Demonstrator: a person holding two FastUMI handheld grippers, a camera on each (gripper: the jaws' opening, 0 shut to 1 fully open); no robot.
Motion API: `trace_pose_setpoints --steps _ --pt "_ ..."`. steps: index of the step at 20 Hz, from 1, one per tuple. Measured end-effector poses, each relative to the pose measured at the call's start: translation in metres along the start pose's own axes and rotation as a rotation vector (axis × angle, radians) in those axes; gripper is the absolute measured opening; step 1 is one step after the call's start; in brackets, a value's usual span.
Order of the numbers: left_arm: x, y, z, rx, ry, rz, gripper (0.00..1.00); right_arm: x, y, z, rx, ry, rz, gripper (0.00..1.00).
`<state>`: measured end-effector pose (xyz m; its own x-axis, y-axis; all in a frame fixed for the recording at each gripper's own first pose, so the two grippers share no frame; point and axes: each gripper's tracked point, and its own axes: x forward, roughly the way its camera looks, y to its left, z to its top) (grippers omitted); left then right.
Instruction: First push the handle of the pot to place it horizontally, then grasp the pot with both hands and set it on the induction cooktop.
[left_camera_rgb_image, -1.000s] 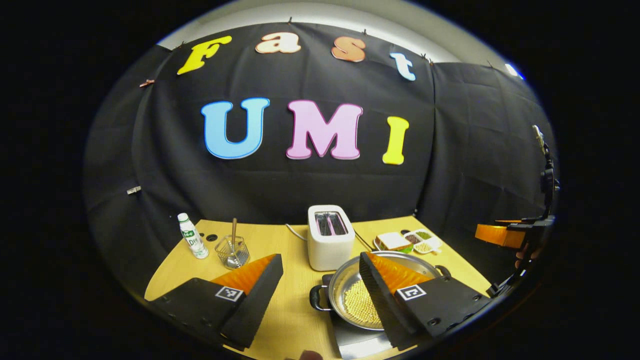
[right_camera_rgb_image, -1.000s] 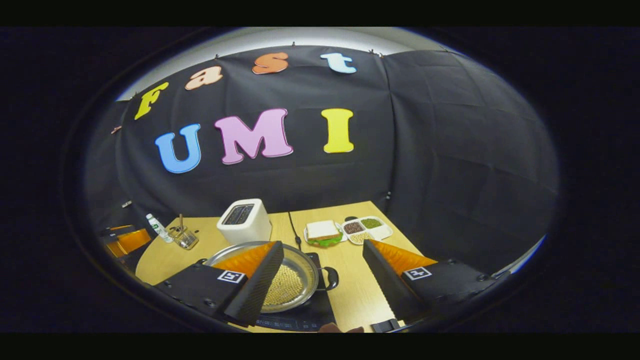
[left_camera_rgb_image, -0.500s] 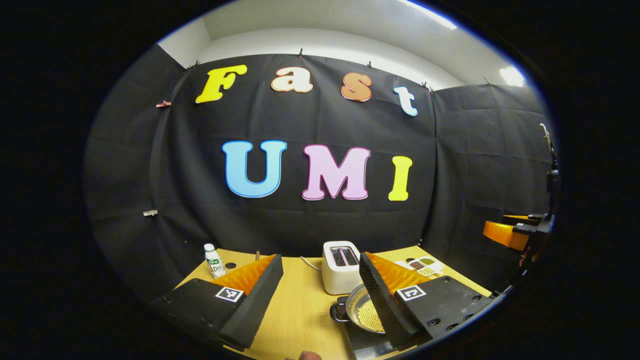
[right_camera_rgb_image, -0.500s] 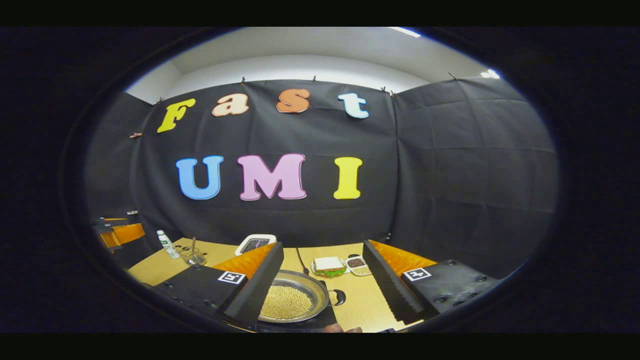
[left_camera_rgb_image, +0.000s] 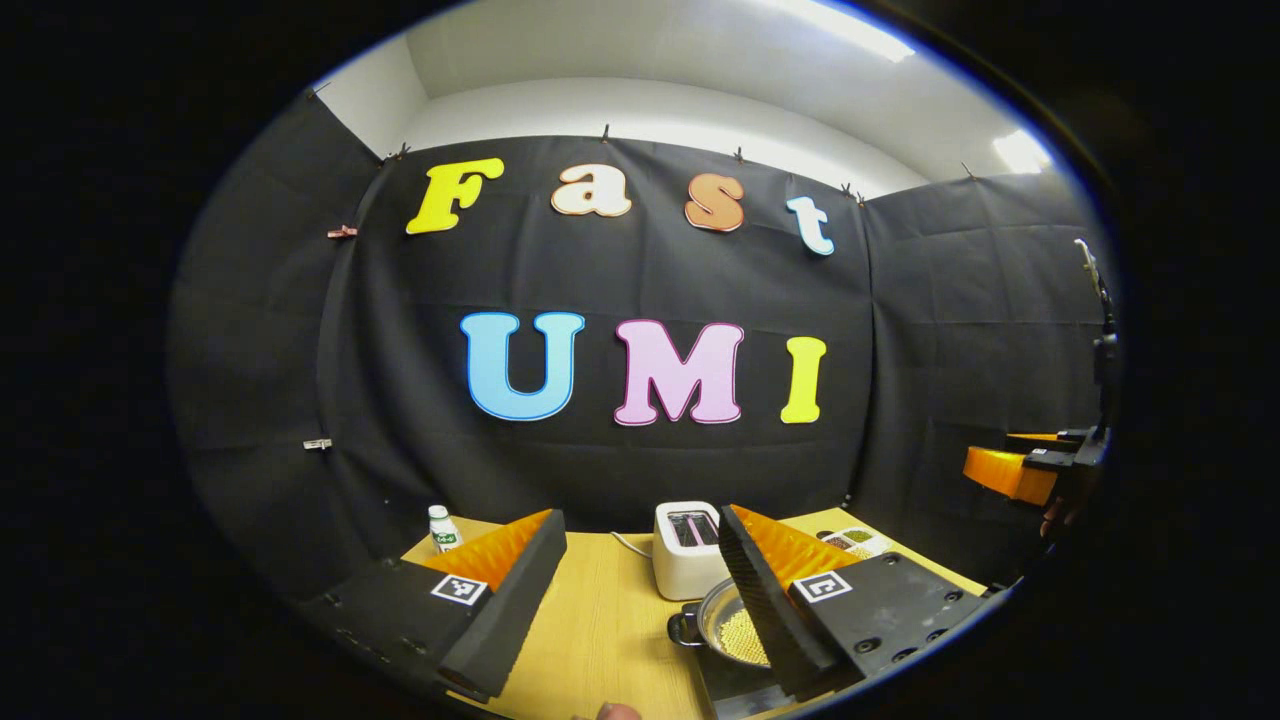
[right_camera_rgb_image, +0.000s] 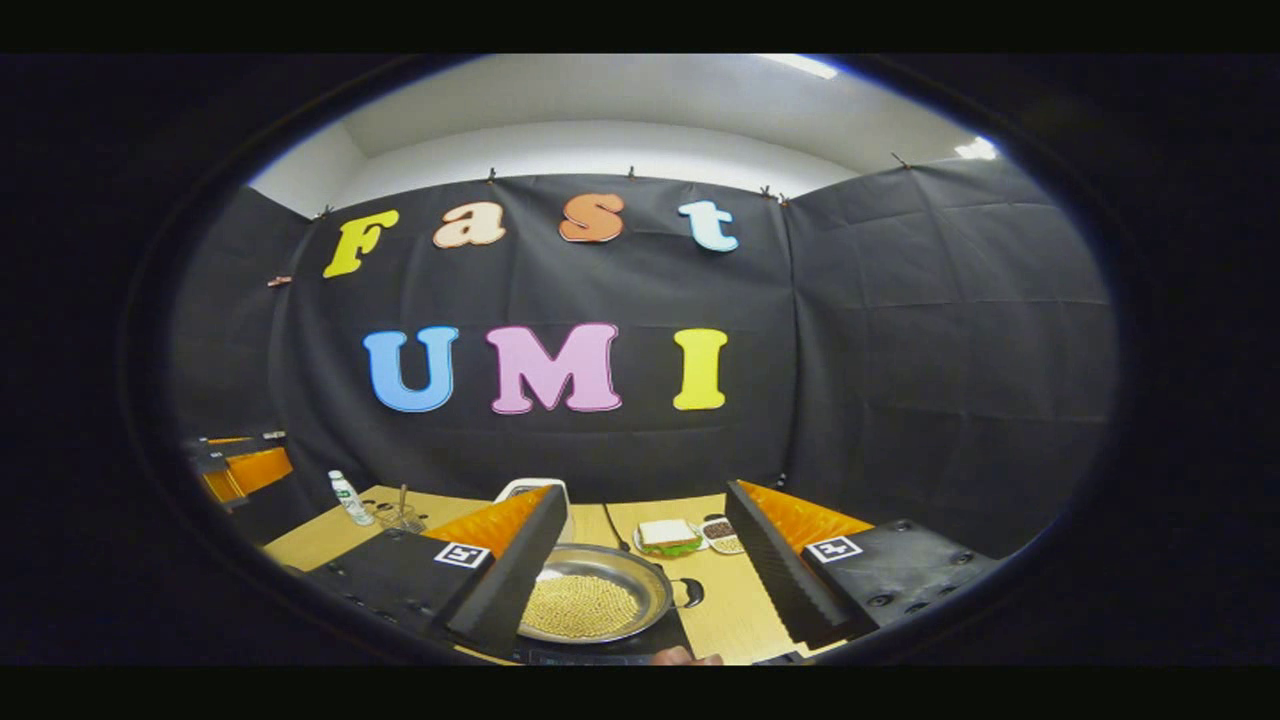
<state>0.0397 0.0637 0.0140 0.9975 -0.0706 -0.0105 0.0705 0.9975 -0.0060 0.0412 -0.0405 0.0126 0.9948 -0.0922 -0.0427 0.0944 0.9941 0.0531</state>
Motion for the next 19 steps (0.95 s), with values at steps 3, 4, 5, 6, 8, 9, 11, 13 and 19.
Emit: trace_pose_setpoints --steps 3,4,5,6,8,9,11,13,19 --pt "-0.002 -0.003 -0.001 0.004 0.009 0.001 0.95 -0.004 -0.003 -0.004 0.01 0.019 -0.003 1.0" --pt "-0.002 -0.005 0.0 0.007 0.004 -0.003 0.95 -0.003 -0.006 -0.003 0.011 0.015 -0.008 0.98" --pt "-0.003 -0.007 0.002 0.011 0.004 -0.009 0.95 -0.004 -0.007 -0.003 0.01 0.016 -0.007 0.98" --pt "-0.004 -0.007 0.0 0.015 0.007 -0.007 0.95 -0.005 -0.007 -0.005 0.01 0.021 -0.003 0.98" --pt "-0.004 -0.011 0.0 0.012 0.011 -0.007 0.95 -0.008 -0.009 -0.008 0.007 0.03 -0.002 0.98" --pt "-0.005 -0.012 -0.001 0.01 0.013 -0.008 0.95 -0.007 -0.01 -0.01 0.006 0.034 -0.003 0.98" --pt "-0.006 -0.013 -0.001 0.015 0.018 -0.007 0.95 -0.009 -0.01 -0.009 0.007 0.035 0.004 0.98" --pt "-0.005 -0.015 -0.002 0.017 0.022 -0.007 0.95 -0.009 -0.01 -0.011 0.006 0.04 0.006 0.98" --pt "-0.008 -0.019 -0.002 0.021 0.022 0.001 0.95 -0.009 -0.013 -0.012 0.009 0.045 0.007 0.98"
